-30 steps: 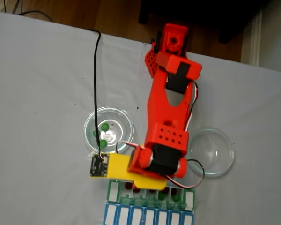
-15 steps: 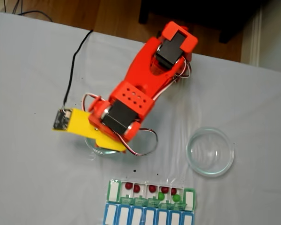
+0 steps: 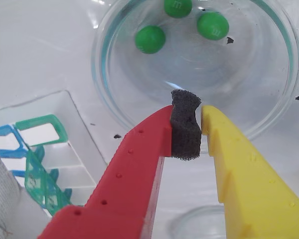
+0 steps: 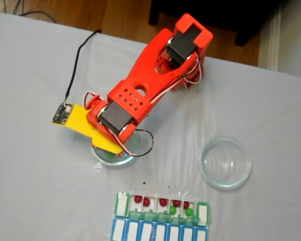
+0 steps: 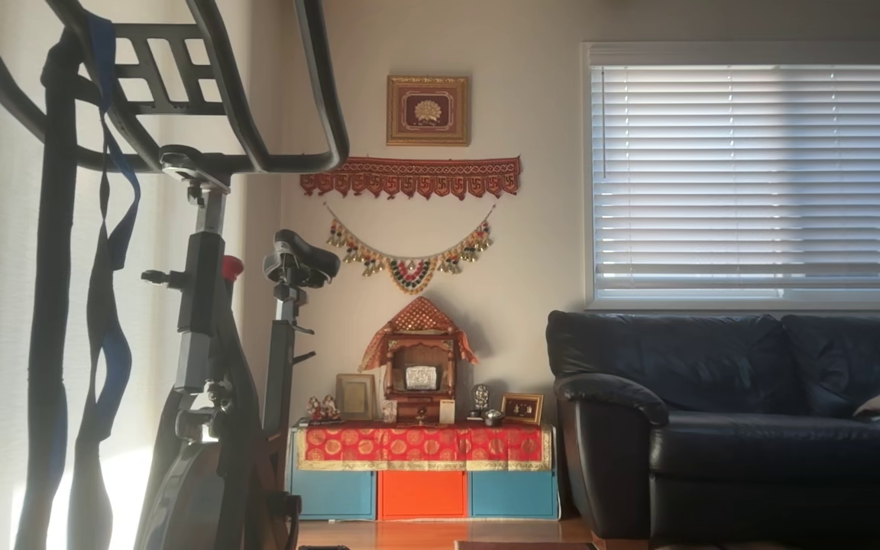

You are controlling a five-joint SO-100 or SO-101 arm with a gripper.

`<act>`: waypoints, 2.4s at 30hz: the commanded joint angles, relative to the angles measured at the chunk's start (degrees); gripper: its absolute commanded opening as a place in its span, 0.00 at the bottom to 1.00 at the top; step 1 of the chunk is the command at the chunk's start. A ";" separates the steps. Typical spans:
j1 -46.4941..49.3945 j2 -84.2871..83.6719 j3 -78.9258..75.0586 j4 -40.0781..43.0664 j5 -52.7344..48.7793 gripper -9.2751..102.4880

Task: Sort medicines into box.

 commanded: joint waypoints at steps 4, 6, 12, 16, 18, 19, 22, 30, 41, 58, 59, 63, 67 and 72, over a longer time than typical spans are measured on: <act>0.53 7.65 2.29 -1.23 -4.39 0.10; 0.79 7.56 2.90 -1.14 -8.44 0.10; 2.81 9.14 7.38 -4.13 -21.45 0.10; 3.69 9.32 10.46 -7.12 -28.30 0.10; 3.78 9.84 12.13 -7.91 -31.90 0.10; 3.87 10.55 13.10 -8.44 -33.75 0.10; 4.04 11.87 14.59 -8.44 -38.41 0.09; 4.66 9.67 12.92 -6.15 -42.80 0.09; 3.43 5.98 11.25 -10.28 -49.66 0.09; 2.81 12.83 22.76 -22.06 -51.94 0.18; 2.81 12.66 22.68 -22.06 -52.21 0.20; 2.46 12.39 22.59 -22.15 -52.38 0.22; 1.85 13.01 24.08 -22.06 -52.65 0.21; 1.76 12.83 24.17 -20.39 -54.40 0.25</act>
